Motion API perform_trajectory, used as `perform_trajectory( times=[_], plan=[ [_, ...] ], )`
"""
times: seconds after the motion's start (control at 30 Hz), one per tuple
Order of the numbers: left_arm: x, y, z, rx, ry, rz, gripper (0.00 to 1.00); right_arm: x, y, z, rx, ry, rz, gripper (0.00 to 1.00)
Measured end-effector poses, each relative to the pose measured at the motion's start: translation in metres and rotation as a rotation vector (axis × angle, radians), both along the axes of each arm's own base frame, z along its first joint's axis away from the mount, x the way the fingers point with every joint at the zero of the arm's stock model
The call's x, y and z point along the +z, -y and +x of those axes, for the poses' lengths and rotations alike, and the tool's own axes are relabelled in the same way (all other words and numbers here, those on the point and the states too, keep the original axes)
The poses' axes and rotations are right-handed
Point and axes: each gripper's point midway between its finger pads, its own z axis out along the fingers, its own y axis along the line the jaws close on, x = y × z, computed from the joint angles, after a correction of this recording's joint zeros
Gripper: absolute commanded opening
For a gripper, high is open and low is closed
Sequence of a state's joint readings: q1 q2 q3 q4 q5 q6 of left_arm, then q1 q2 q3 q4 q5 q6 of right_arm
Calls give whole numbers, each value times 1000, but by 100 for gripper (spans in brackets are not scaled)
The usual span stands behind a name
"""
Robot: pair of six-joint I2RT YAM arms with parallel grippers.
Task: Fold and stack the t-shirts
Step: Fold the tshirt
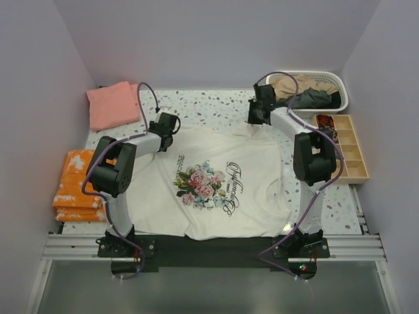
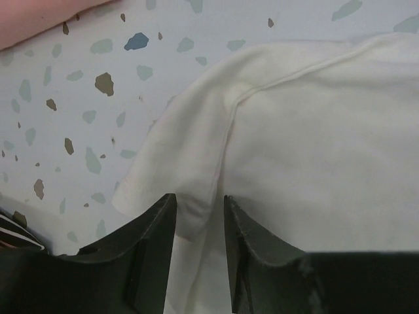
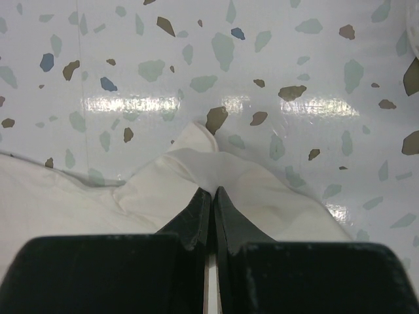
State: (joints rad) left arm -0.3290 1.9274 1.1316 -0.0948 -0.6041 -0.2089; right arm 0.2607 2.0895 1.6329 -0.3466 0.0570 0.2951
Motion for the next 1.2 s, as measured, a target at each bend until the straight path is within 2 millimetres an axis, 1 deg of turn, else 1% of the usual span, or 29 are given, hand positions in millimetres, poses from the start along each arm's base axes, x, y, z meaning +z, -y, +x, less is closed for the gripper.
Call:
perform_trajectory(
  times=[0.07,0.1,0.17,0.2,0.27,0.47,0.57,0.63,0.73,0.8,0.9,0.93,1.03,1.1,1.2],
  plan=[
    [1,-1,1,1,2,7,28,0,0,0,0,0,0,0],
    [2,-1,1,0,1,12,18,0,0,0,0,0,0,0],
    [3,-2,2,1,3,17,8,0,0,0,0,0,0,0],
    [4,-2,3,-1,4,23,0,0,0,0,0,0,0,0],
    [7,-2,9,-2,11,32,0,0,1,0,-1,0,0,0],
    [17,3,36,-15,38,57,0,0,7,2,-13,0,-1,0],
    [35,5,54,-24,73,61,0,0,12,3,-23,0,-1,0],
    [48,2,65,-26,99,66,0,0,16,4,-29,0,-1,0],
    [74,-9,84,-13,153,71,0,0,22,5,-36,1,-4,0],
    [90,-22,95,-1,180,80,0,2,25,6,-42,4,-6,0],
    [104,-44,102,23,197,100,0,7,31,7,-50,13,-10,0],
    [106,-52,104,31,197,108,0,10,33,8,-53,20,-13,0],
    [105,-68,104,41,181,133,0,17,39,10,-64,36,-15,0],
    [101,-72,104,37,163,148,0,23,44,11,-73,47,-11,0],
    [91,-73,104,26,138,162,0,34,50,12,-82,65,-3,0]
  ],
)
